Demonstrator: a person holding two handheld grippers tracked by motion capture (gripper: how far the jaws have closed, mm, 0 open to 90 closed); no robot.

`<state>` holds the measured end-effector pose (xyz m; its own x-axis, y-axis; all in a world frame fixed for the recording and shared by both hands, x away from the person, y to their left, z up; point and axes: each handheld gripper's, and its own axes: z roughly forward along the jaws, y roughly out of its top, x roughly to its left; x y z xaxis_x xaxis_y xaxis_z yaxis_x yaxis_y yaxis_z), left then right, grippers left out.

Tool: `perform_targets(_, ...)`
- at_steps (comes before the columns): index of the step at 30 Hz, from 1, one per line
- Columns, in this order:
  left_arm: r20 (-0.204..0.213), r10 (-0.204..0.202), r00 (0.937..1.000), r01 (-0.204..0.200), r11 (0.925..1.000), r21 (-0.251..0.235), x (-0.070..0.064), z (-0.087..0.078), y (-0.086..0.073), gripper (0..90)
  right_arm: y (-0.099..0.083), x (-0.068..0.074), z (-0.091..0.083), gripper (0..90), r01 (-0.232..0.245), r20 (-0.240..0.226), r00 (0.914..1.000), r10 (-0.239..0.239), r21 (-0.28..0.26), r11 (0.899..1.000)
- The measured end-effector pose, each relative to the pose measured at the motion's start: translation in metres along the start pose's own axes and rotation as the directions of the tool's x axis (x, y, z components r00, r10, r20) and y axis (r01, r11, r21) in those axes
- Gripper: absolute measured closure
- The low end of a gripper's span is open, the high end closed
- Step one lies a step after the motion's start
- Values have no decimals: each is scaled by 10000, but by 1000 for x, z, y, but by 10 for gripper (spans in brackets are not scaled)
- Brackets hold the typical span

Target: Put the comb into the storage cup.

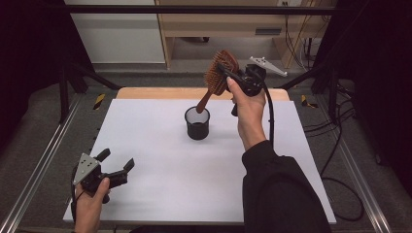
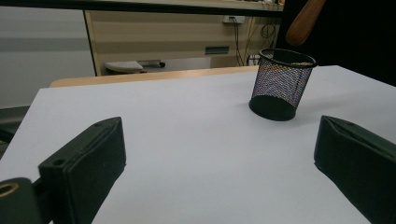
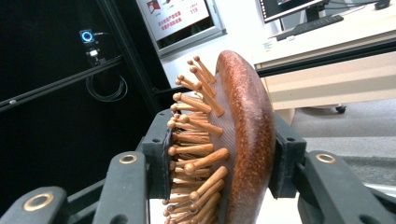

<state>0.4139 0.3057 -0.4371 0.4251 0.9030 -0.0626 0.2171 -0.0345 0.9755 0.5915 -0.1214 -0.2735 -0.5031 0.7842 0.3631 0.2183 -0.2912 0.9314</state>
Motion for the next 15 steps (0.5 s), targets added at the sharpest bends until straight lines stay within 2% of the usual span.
perform_targets(10, -77, 67, 9999, -68, 9999, -108, 3, 1, 0, 25, -7, -1, 9, 521, 205, 103, 9997, -208, 346, 9992)
perform_targets(15, -51, 113, 9999, -115, 9994, -337, 4, 0, 1, 26, -12, -4, 11, 520, 252, 158, 9995, -261, 529, 9983)
